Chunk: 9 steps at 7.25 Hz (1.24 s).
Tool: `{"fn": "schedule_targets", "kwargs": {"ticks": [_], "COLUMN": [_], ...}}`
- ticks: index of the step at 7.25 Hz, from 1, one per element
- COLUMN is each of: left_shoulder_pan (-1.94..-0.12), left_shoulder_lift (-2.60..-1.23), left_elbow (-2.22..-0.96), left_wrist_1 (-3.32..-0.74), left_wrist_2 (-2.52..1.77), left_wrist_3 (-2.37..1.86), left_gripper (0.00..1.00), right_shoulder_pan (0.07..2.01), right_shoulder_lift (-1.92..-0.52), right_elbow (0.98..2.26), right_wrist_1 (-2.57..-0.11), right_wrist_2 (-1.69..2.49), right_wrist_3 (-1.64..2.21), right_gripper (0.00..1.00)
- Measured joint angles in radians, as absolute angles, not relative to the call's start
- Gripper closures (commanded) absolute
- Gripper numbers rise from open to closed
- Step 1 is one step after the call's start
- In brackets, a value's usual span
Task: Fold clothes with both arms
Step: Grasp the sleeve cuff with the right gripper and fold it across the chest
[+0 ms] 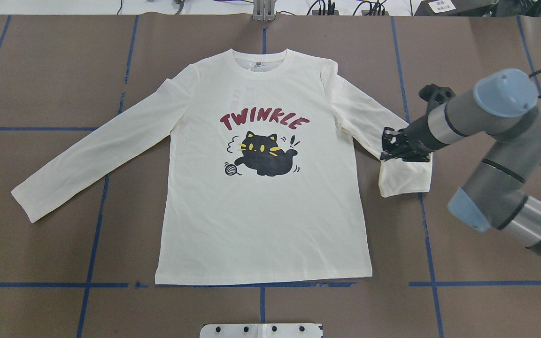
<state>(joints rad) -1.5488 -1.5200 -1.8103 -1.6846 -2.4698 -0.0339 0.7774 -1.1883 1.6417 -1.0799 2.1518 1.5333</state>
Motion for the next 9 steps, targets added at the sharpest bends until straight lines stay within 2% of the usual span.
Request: {"fn": "schedule_targets", "kwargs": {"ticks": [1, 3, 4, 5, 6, 7, 9], "left_shoulder_pan": [-1.547, -1.543, -1.542, -1.540, -1.538, -1.535, -1.449], "left_shoulder_lift": [-1.521, -1.522, -1.523, -1.524, -1.524, -1.525, -1.540], "left_elbow": [-1.811, -1.812, -1.813, -1.814, -1.815, -1.817, -1.804], "left_wrist_1": [-1.685, -1.686, -1.686, -1.686, -1.686, -1.690, -1.776], "left_wrist_2": [-2.471, -2.473, -2.473, -2.473, -2.473, -2.482, -2.560], "left_wrist_3": [-0.034, -0.034, -0.034, -0.035, -0.039, -0.051, -0.165], "left_gripper": [0.00, 0.00, 0.00, 0.00, 0.00, 0.00, 0.00], "right_shoulder_pan": [0.754, 0.716, 0.678, 0.630, 0.597, 0.576, 0.534], "right_shoulder_lift": [-0.985, -0.627, -0.502, -0.435, -0.388, -0.350, -0.313], "right_elbow": [1.562, 1.287, 1.150, 1.041, 0.964, 0.907, 0.825], "right_wrist_1": [-1.201, -1.261, -1.215, -1.121, -1.064, -1.033, -0.984], "right_wrist_2": [2.093, 2.013, 1.957, 1.882, 1.837, 1.809, 1.728], "right_wrist_3": [1.573, 1.606, 1.611, 1.614, 1.615, 1.615, 1.617], "right_gripper": [1.00, 1.00, 1.00, 1.00, 0.66, 0.01, 0.00]}}
